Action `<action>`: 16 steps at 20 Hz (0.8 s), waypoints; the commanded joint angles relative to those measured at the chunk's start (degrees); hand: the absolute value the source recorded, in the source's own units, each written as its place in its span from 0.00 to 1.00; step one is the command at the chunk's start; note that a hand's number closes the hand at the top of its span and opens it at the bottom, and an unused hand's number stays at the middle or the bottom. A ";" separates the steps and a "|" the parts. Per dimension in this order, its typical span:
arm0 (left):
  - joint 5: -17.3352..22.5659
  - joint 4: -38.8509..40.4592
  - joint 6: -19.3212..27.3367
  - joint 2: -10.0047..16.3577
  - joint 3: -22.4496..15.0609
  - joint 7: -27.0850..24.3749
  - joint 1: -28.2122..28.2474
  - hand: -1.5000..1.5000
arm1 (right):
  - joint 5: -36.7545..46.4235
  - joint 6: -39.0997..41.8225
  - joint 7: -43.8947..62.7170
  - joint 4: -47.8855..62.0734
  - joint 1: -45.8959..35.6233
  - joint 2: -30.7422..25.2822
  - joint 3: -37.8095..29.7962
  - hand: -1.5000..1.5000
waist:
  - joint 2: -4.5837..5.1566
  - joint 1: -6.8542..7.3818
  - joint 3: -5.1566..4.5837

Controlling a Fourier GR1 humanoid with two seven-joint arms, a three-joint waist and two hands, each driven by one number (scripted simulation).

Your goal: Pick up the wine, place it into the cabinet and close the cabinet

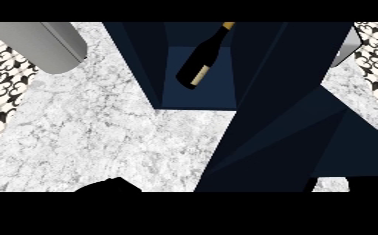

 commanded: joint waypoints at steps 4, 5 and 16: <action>9.89 -3.84 -11.60 10.50 13.49 -4.72 8.70 1.00 | -1.88 -4.25 6.39 -1.39 -4.64 6.78 9.64 1.00 | -0.34 0.40 -0.27; 11.34 -6.03 -12.26 12.55 15.69 -4.35 10.66 1.00 | -0.84 -5.21 6.70 -0.90 -4.86 7.83 10.76 1.00 | -0.42 0.65 -0.24; 25.41 -0.05 -32.60 22.78 37.23 -7.13 18.98 1.00 | 6.19 -12.92 -2.41 22.14 -22.83 9.64 21.13 1.00 | -0.04 1.51 -0.20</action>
